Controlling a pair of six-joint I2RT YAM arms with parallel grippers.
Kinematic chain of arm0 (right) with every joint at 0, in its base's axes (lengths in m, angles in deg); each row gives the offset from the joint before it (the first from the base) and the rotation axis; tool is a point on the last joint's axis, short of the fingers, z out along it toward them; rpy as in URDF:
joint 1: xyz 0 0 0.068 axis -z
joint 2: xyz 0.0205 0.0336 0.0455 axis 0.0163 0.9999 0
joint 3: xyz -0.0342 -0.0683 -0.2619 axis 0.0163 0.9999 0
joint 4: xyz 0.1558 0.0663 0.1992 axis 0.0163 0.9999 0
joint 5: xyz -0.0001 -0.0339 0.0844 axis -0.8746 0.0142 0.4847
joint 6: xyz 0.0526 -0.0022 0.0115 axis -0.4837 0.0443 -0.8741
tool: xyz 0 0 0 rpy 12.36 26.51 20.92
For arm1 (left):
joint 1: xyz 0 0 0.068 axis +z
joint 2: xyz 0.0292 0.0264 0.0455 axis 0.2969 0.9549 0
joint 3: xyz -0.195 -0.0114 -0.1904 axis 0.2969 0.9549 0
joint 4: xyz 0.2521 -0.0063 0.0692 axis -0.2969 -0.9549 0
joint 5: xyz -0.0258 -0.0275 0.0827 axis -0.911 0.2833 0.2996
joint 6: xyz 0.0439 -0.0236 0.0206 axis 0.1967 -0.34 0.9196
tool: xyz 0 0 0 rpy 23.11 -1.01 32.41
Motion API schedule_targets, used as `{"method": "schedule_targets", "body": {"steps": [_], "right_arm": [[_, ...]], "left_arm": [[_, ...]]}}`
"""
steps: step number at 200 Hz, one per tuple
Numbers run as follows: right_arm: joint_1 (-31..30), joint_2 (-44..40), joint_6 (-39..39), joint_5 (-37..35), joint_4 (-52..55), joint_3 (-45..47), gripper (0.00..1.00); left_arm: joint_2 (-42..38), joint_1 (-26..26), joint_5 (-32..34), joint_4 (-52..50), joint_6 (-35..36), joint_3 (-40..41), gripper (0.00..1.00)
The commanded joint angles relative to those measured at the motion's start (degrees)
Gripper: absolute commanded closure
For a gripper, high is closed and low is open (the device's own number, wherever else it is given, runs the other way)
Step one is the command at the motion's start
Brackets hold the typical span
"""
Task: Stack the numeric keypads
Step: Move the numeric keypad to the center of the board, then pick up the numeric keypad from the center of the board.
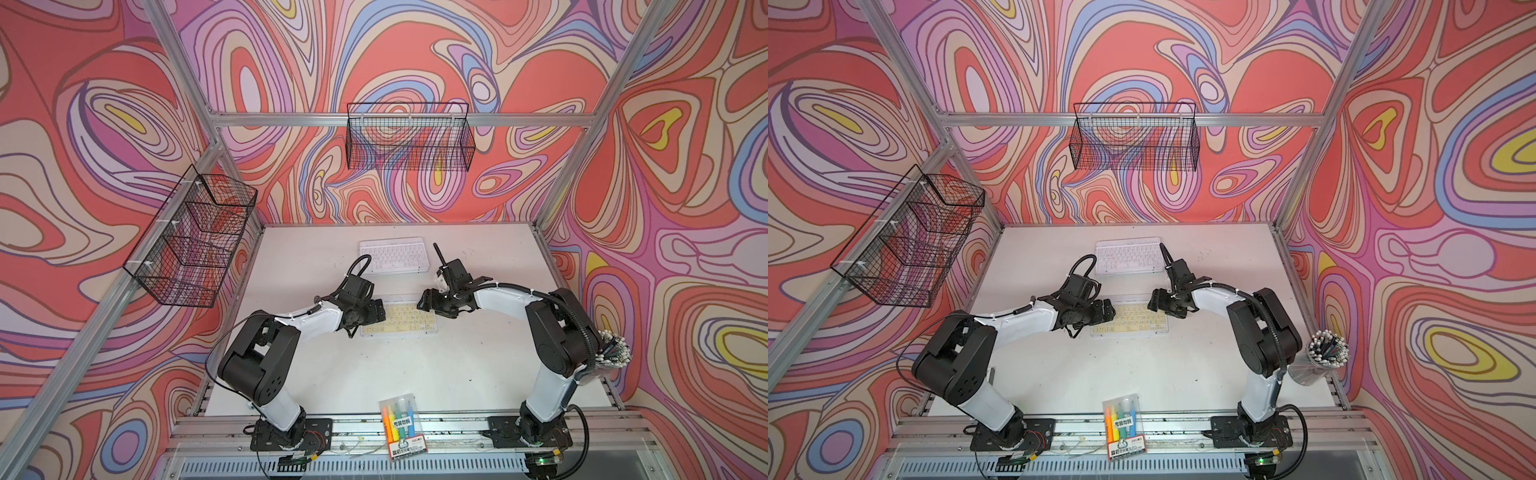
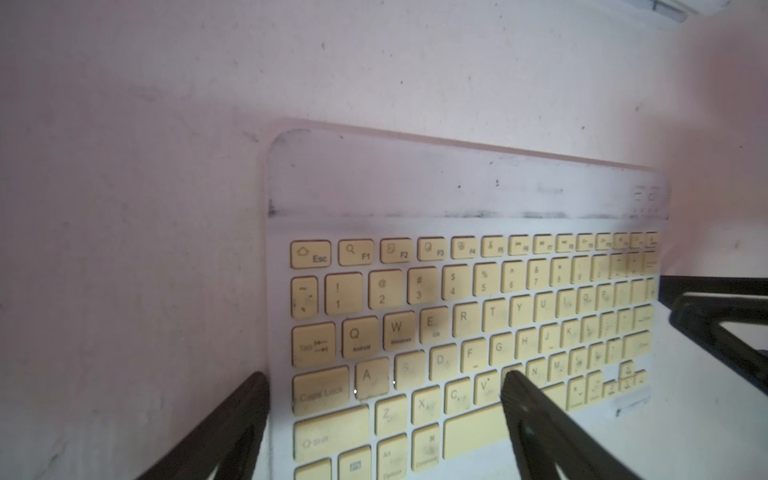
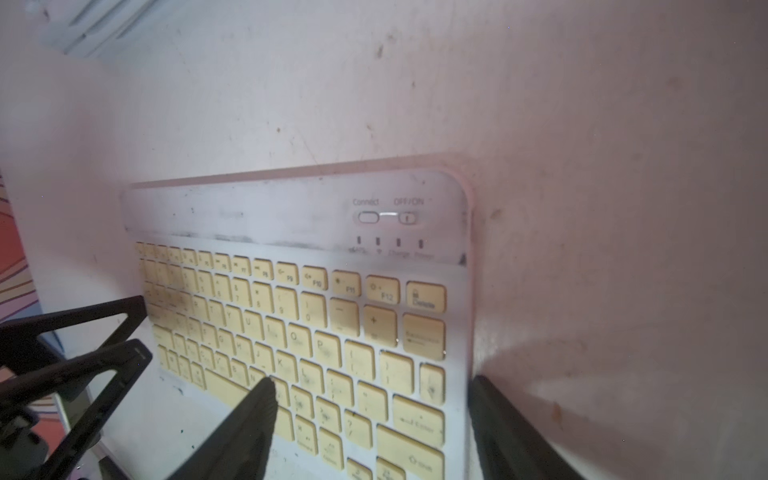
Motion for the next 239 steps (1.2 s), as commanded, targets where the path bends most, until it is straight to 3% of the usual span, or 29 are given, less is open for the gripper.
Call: {"method": "schedule_targets", "body": {"steps": [1,39,95,195,239], "right_arm": [[0.33,0.1,-0.86,11.84,-4.43,3.85,0.26],[3.1,-0.73,-5.13,21.8,-14.81,8.68,0.27],[5.8,-0.76,-12.11,29.72,-28.27,13.39,0.3],[7.53,-0.7,-23.7,35.57,-48.33,18.35,0.37],[7.53,-0.11,-24.25,35.41,-49.54,18.71,0.4]], "left_arm": [[1.48,1.18,-11.16,7.26,-1.43,4.45,0.12],[0.77,3.39,-14.54,11.08,-2.01,7.45,0.16],[0.82,4.37,-15.09,12.52,-2.37,9.63,0.18],[1.39,5.64,-16.34,14.77,-2.81,11.67,0.18],[1.78,6.58,-16.84,15.8,-2.99,12.67,0.19]]}}
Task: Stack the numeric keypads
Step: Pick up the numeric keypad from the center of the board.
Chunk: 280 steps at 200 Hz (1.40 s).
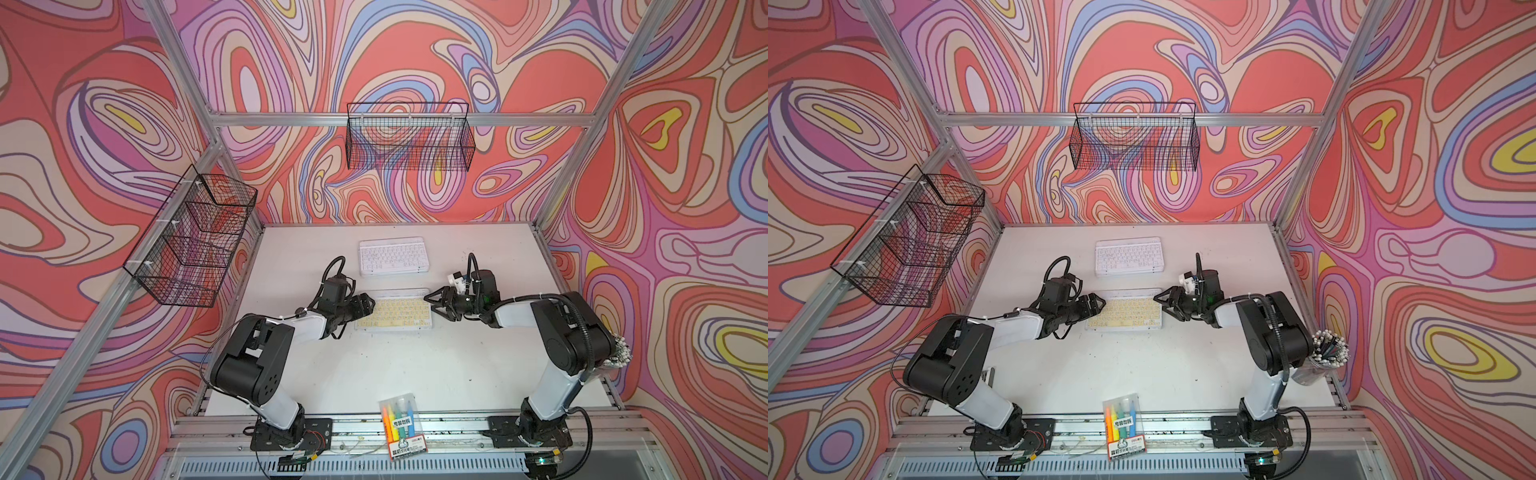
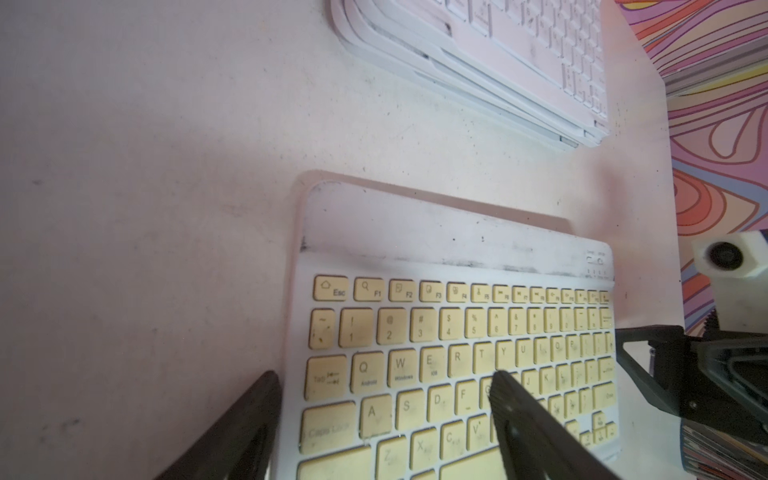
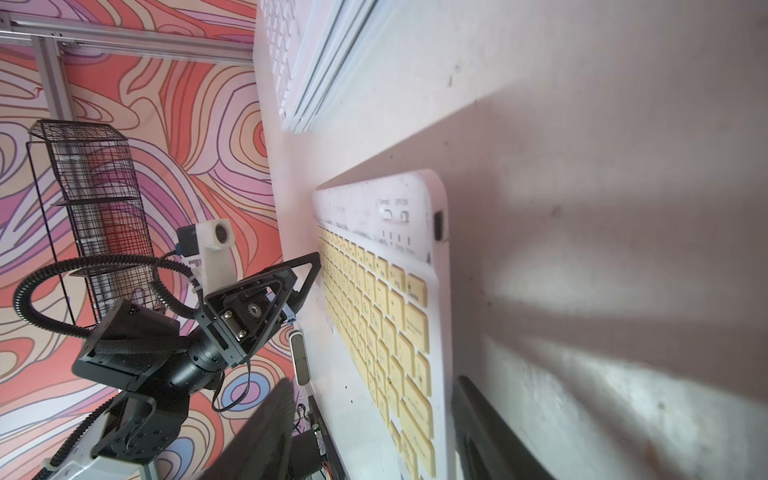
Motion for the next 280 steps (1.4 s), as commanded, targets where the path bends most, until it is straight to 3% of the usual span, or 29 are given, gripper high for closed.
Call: {"method": "schedule_targets", "body": {"steps": [1,49,115,189,280], "right_arm": [[-2.37,0.99,-2.65,8.46,-7.35,0.11,0.4],[-2.38,-0.75,1.27,7.11,-0.92,-0.63,0.42],[-2.37,-0.38,-2.47,7.59,-6.85,0.13,0.45],[-2.49,0.07,-1.55,7.59,-5.5,-0.84,0.5],[-3.78,-1.13,5.44,5.88,5.67,-5.49,0.54]], "left_arm": [[2.96,-1.57,-9.13,-4.71,-2.7,2.86,0.19],[3.45,-1.02,-9.94,-3.24,-3.21,3.69,0.2],[4.25,-0.94,-11.45,-1.36,-3.55,4.06,0.21],[4.64,-0.81,-12.56,-0.84,-3.65,3.3,0.21],[6.19,-0.51,-13.65,1.17,-3.67,3.82,0.22]]}}
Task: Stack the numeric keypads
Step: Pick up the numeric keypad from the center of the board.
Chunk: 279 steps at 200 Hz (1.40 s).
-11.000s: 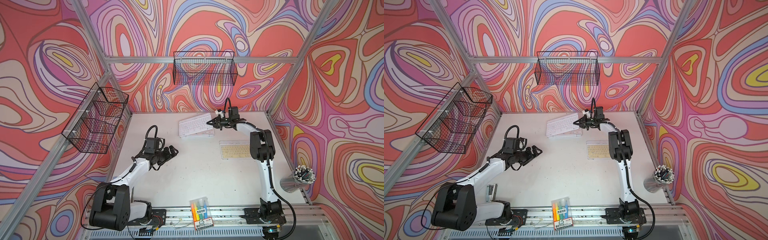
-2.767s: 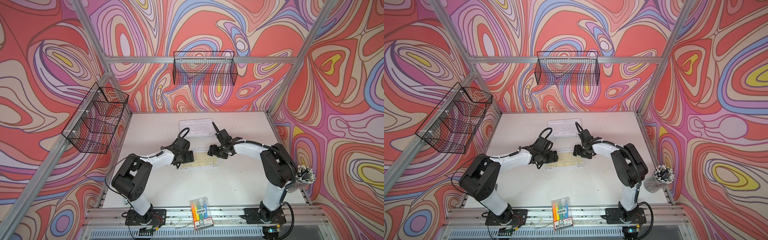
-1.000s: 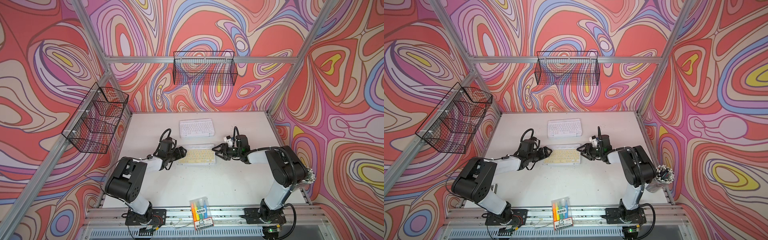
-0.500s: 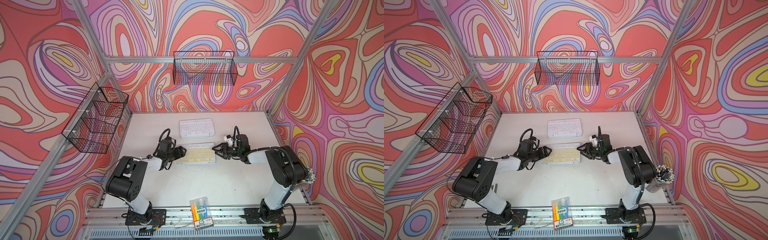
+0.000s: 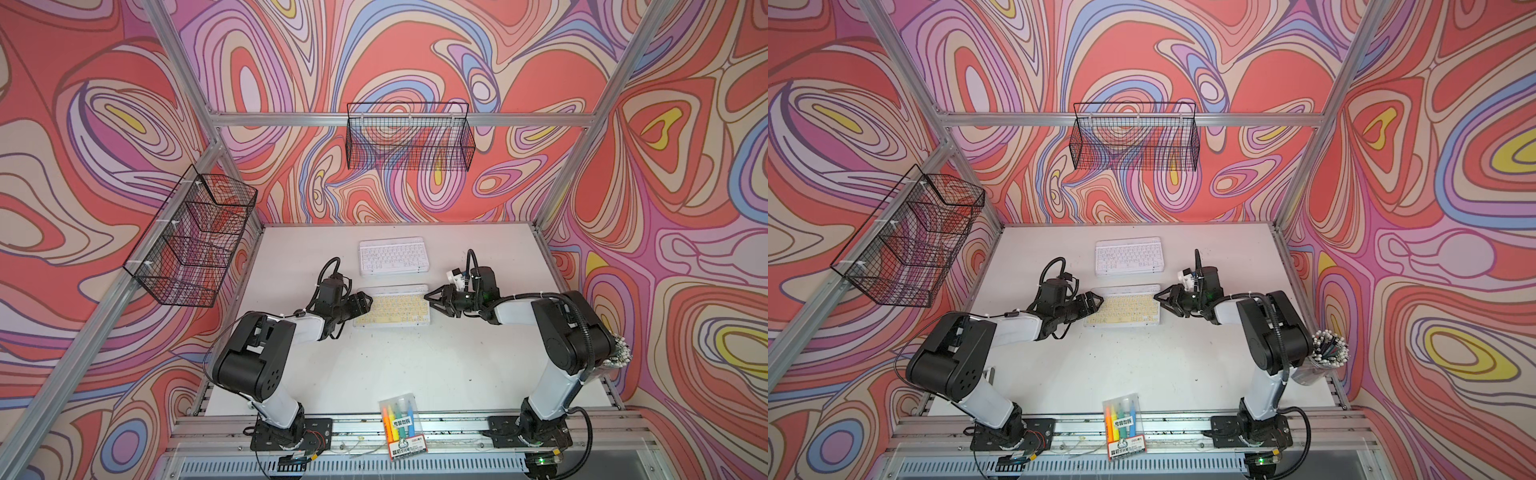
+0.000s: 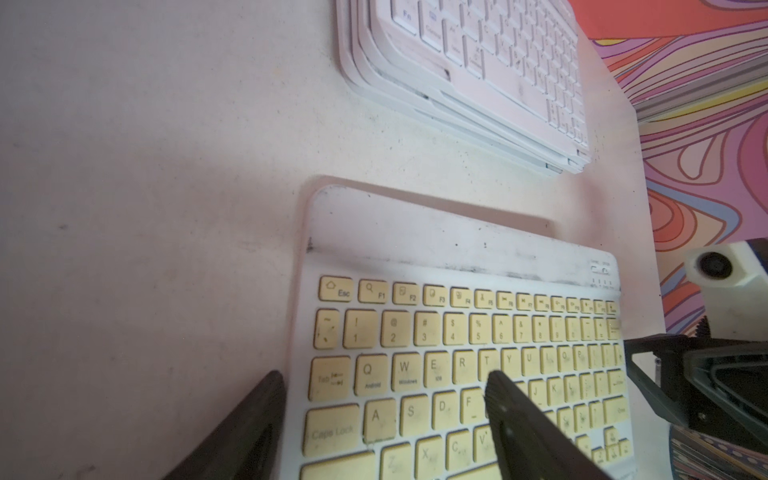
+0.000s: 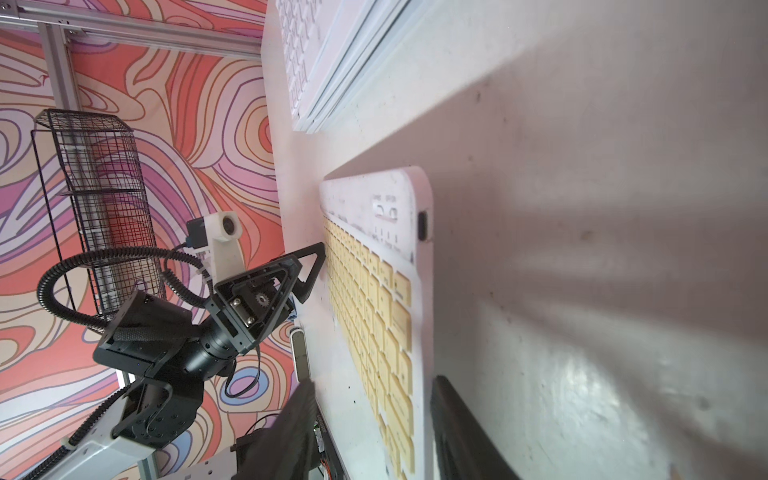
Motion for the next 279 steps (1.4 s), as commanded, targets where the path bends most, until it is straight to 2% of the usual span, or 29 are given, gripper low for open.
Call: {"method": "schedule_targets", "body": {"steps": [1,95,166,259,279], "right_arm": [[-3.85,-1.2,2.68,5.12,1.68,-2.68,0.54],[-4.44,-1.44,4.87,4.69,4.8,-5.25,0.57],[-5.86,-2.87,-2.43,5.44,-4.95,-5.5,0.57],[-6.13,-4.67,0.39,2.21,1.83,-6.31,0.58],[-6.1,-5.28,3.95,0.38,9.1,-8.34,0.58]], "left_arm": [[4.54,-2.26,-12.17,-5.92,-3.23,2.03,0.22],[6.24,-2.08,-13.25,-3.37,-4.46,1.97,0.23],[6.97,-2.04,-13.77,-1.2,-5.6,3.18,0.23],[7.17,-1.34,-14.41,-0.88,-5.96,3.02,0.24],[6.47,-0.85,-14.55,-1.38,-5.77,3.07,0.24]]}}
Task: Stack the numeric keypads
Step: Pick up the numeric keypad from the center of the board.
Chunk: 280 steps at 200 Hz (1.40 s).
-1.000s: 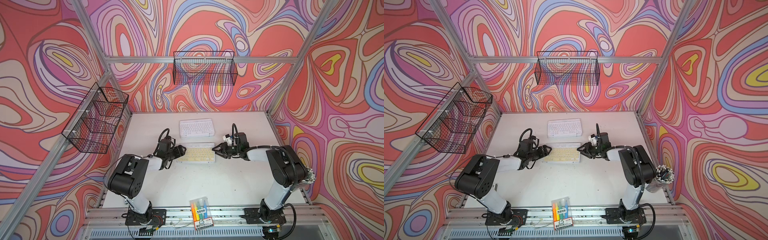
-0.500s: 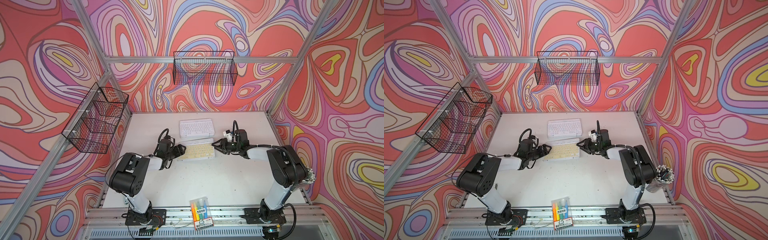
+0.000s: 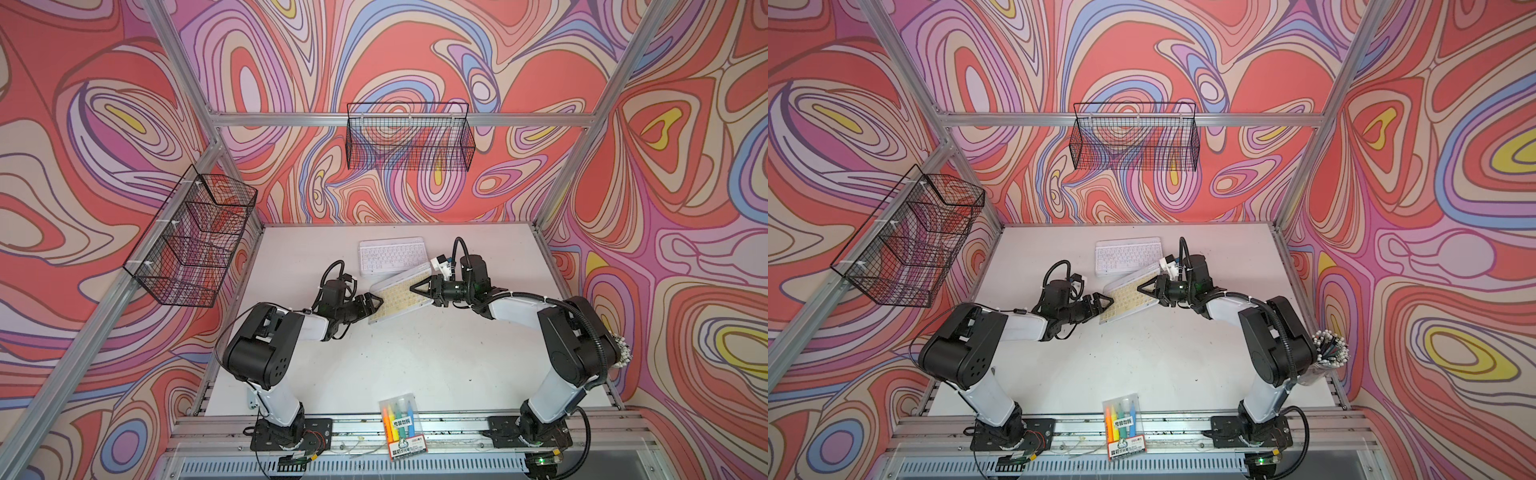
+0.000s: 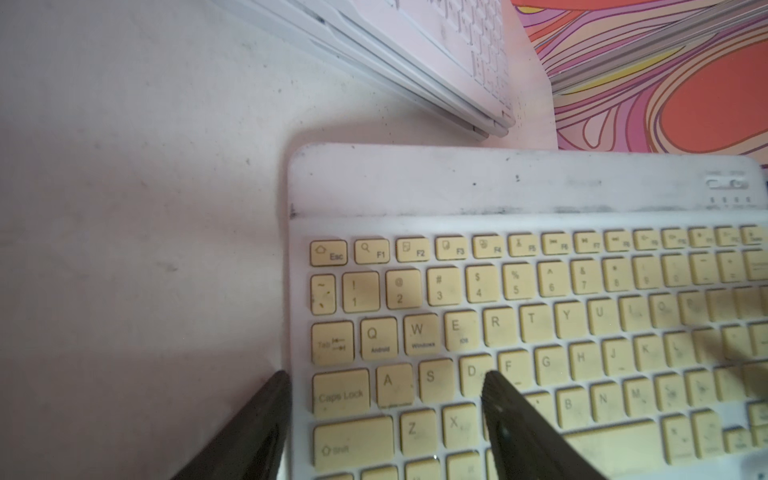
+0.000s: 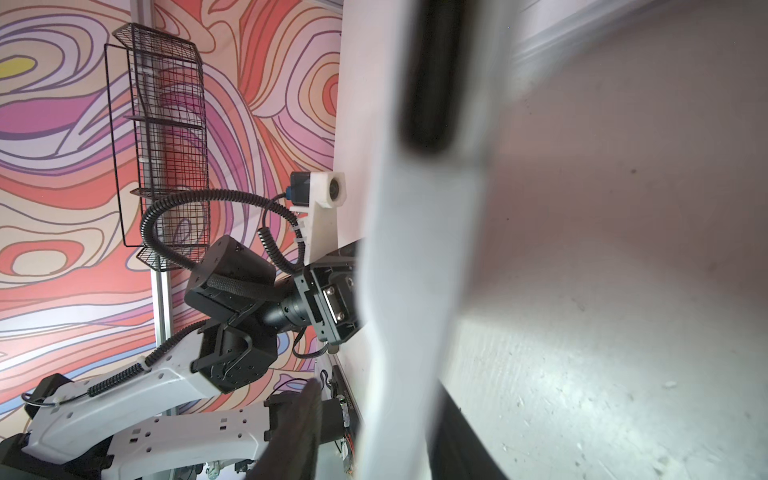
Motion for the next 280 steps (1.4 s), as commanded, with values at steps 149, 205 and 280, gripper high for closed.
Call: {"method": "schedule_targets", "body": {"steps": [149,205,280], "right_arm": [[1.35,-4.93,15.1,-8.55,29.45,-7.05,0.52],[1.65,-5.36,14.63,-10.4,28.32,-5.09,0.7],[1.66,-5.46,14.59,-12.19,27.52,-4.43,1.0]], "left_arm": [[-3.73,1.57,-1.24,-16.85,1.03,1.72,0.24],[-9.15,1.54,-0.03,-21.48,1.44,1.21,0.24],[-13.51,1.53,1.68,-26.06,2.57,0.64,0.24]]}}
